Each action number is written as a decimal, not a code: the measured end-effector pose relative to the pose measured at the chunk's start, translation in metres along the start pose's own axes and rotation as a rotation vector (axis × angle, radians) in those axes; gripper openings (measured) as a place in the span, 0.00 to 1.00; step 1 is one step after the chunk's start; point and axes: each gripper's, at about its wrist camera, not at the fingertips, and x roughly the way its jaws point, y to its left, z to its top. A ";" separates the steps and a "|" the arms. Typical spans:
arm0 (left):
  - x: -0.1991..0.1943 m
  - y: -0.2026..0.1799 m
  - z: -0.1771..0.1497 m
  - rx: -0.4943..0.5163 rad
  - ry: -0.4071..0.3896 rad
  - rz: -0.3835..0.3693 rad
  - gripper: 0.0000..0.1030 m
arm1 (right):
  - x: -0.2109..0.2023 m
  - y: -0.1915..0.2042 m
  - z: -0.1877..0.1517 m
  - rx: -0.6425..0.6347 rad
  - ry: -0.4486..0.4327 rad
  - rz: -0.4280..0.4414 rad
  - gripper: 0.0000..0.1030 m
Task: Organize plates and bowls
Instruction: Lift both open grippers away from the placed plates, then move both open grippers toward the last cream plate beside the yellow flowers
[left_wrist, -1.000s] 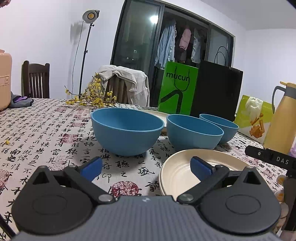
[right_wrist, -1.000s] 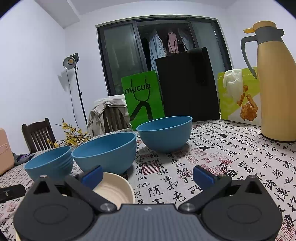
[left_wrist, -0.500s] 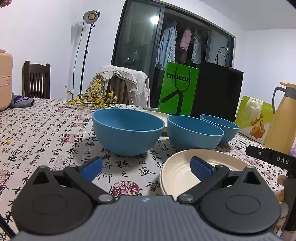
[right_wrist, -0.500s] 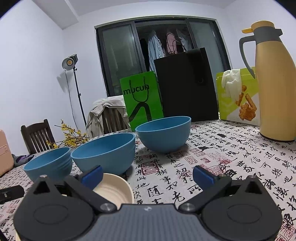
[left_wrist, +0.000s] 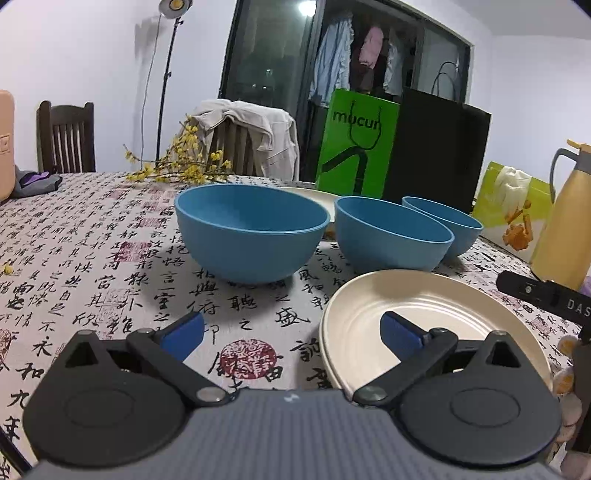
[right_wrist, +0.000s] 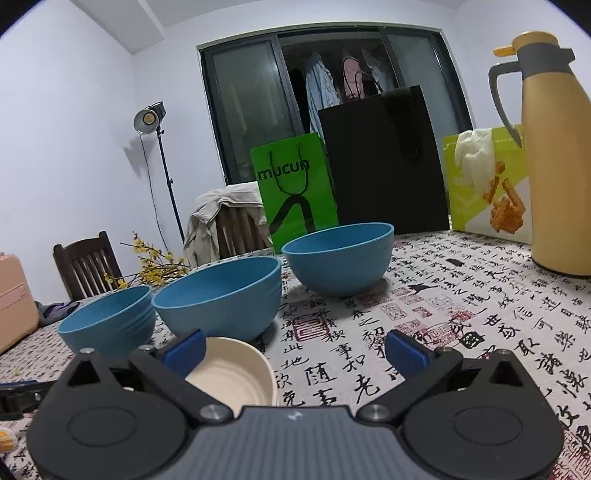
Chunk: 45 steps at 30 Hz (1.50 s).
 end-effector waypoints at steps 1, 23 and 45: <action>0.000 0.001 0.000 -0.004 0.000 0.000 1.00 | 0.000 0.000 0.000 -0.003 0.004 -0.001 1.00; -0.055 -0.007 0.038 0.003 -0.027 -0.077 1.00 | -0.042 0.028 0.029 -0.099 -0.027 0.082 1.00; -0.033 -0.001 0.196 -0.124 0.031 -0.074 1.00 | -0.013 0.051 0.167 -0.111 0.079 0.177 1.00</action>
